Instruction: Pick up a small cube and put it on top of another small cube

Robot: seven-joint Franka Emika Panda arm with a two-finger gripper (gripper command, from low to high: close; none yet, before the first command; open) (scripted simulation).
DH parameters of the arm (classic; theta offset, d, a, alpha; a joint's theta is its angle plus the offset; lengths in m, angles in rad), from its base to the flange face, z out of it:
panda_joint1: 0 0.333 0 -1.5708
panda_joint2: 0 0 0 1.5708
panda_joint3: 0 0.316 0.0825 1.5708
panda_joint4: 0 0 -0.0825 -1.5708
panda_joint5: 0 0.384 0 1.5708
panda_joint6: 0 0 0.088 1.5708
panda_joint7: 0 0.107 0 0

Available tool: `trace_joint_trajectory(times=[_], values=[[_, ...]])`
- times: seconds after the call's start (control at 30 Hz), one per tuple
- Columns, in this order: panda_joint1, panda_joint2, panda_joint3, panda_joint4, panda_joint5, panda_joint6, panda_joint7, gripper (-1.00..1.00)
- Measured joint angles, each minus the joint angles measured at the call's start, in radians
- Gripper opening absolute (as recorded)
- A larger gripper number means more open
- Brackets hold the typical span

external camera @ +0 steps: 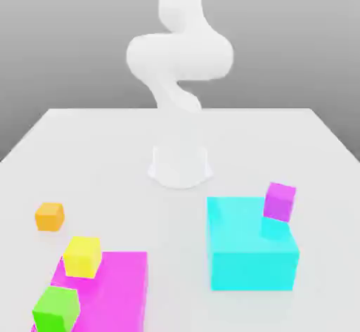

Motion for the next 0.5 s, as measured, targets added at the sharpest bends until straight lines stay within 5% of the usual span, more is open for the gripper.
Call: trace_joint_trajectory(times=[0.5], values=[[-0.394,0.435,-0.110,-0.269,-0.094,0.289,0.432,0.00]])
